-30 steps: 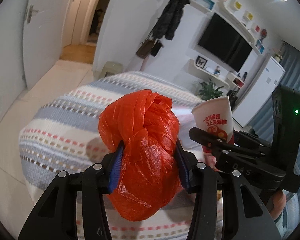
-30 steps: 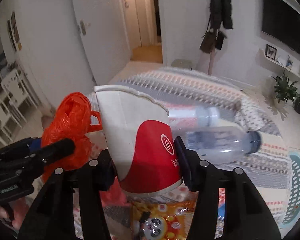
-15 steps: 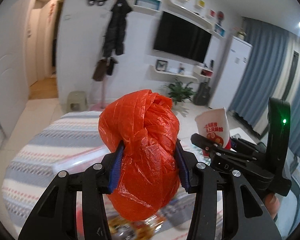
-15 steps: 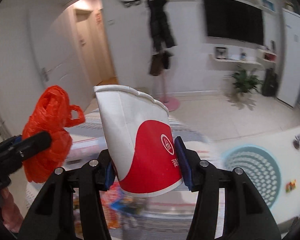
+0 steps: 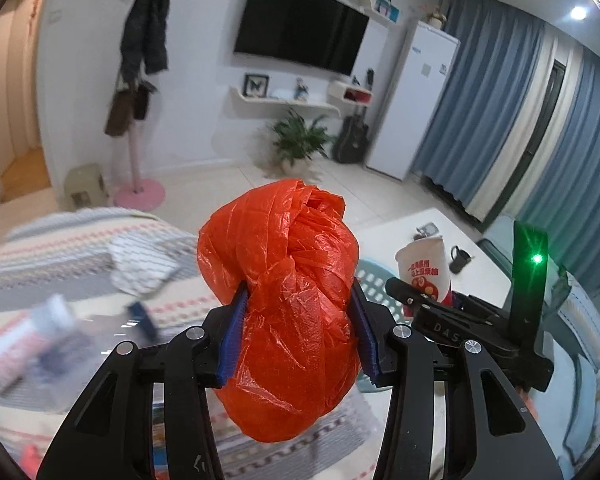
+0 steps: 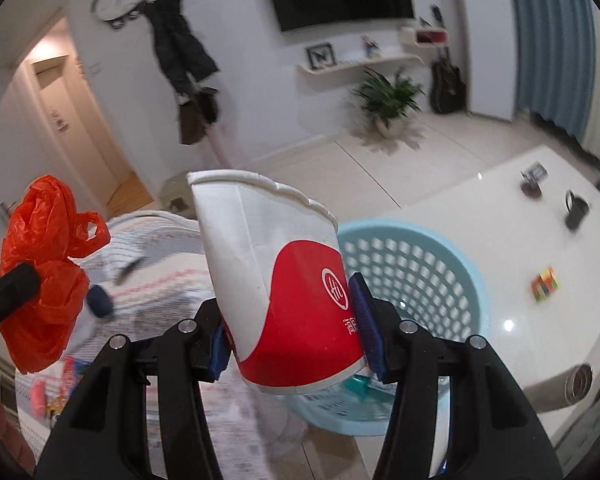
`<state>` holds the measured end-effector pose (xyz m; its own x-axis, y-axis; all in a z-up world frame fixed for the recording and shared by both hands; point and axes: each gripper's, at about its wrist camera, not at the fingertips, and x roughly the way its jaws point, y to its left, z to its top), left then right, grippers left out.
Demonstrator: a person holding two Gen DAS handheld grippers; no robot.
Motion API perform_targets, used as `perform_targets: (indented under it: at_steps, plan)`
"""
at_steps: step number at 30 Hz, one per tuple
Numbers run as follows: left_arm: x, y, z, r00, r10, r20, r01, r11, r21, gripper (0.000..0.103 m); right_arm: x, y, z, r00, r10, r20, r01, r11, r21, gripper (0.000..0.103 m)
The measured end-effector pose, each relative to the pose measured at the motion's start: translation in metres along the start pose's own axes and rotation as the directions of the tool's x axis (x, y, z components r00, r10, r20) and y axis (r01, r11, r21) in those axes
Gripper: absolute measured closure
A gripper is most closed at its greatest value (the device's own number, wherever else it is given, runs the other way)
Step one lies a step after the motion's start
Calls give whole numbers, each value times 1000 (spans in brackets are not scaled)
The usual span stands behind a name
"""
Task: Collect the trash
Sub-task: 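Carry the red bag and paper cup over the basket while both tools open to drop them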
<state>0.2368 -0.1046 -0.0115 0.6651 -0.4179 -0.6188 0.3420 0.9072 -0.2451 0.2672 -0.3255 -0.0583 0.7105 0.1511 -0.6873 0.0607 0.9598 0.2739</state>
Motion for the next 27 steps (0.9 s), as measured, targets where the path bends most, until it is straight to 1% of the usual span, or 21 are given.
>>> perform_targets:
  at_steps: [8,11,13,15,19,23,24,27]
  plan:
    - [65,-24,-13,994,-27,-109,29,999,14,57,36,-42,-19,995,-41,-93,46,998,53,53]
    - [83,-31,-20,989,-9,-148,14,999,31,55,52,-52,-26,987,-61,-146,71,995,68,53]
    - [95,-33,-25,984,-6,-179,12,999,32,55,61,-60,-32,984,-47,-170,63,994,91,53]
    - [101,-34,-26,981,-6,-192,12,999,29,54,69,-68,-35,981,-33,-192,55,992,111,53]
    - [106,-37,-29,979,-7,-203,15,999,39,52,76,-77,-38,976,-41,-212,71,988,135,52]
    - [102,-38,-24,981,-18,-192,26,999,38,37,75,-82,-38,976,-32,-215,68,984,163,51]
    - [99,-39,-24,983,-15,-185,23,999,42,35,74,-83,-38,977,-31,-213,68,984,166,48]
    - [92,-37,-25,984,-17,-178,26,999,47,35,69,-79,-37,977,-29,-209,64,984,165,48]
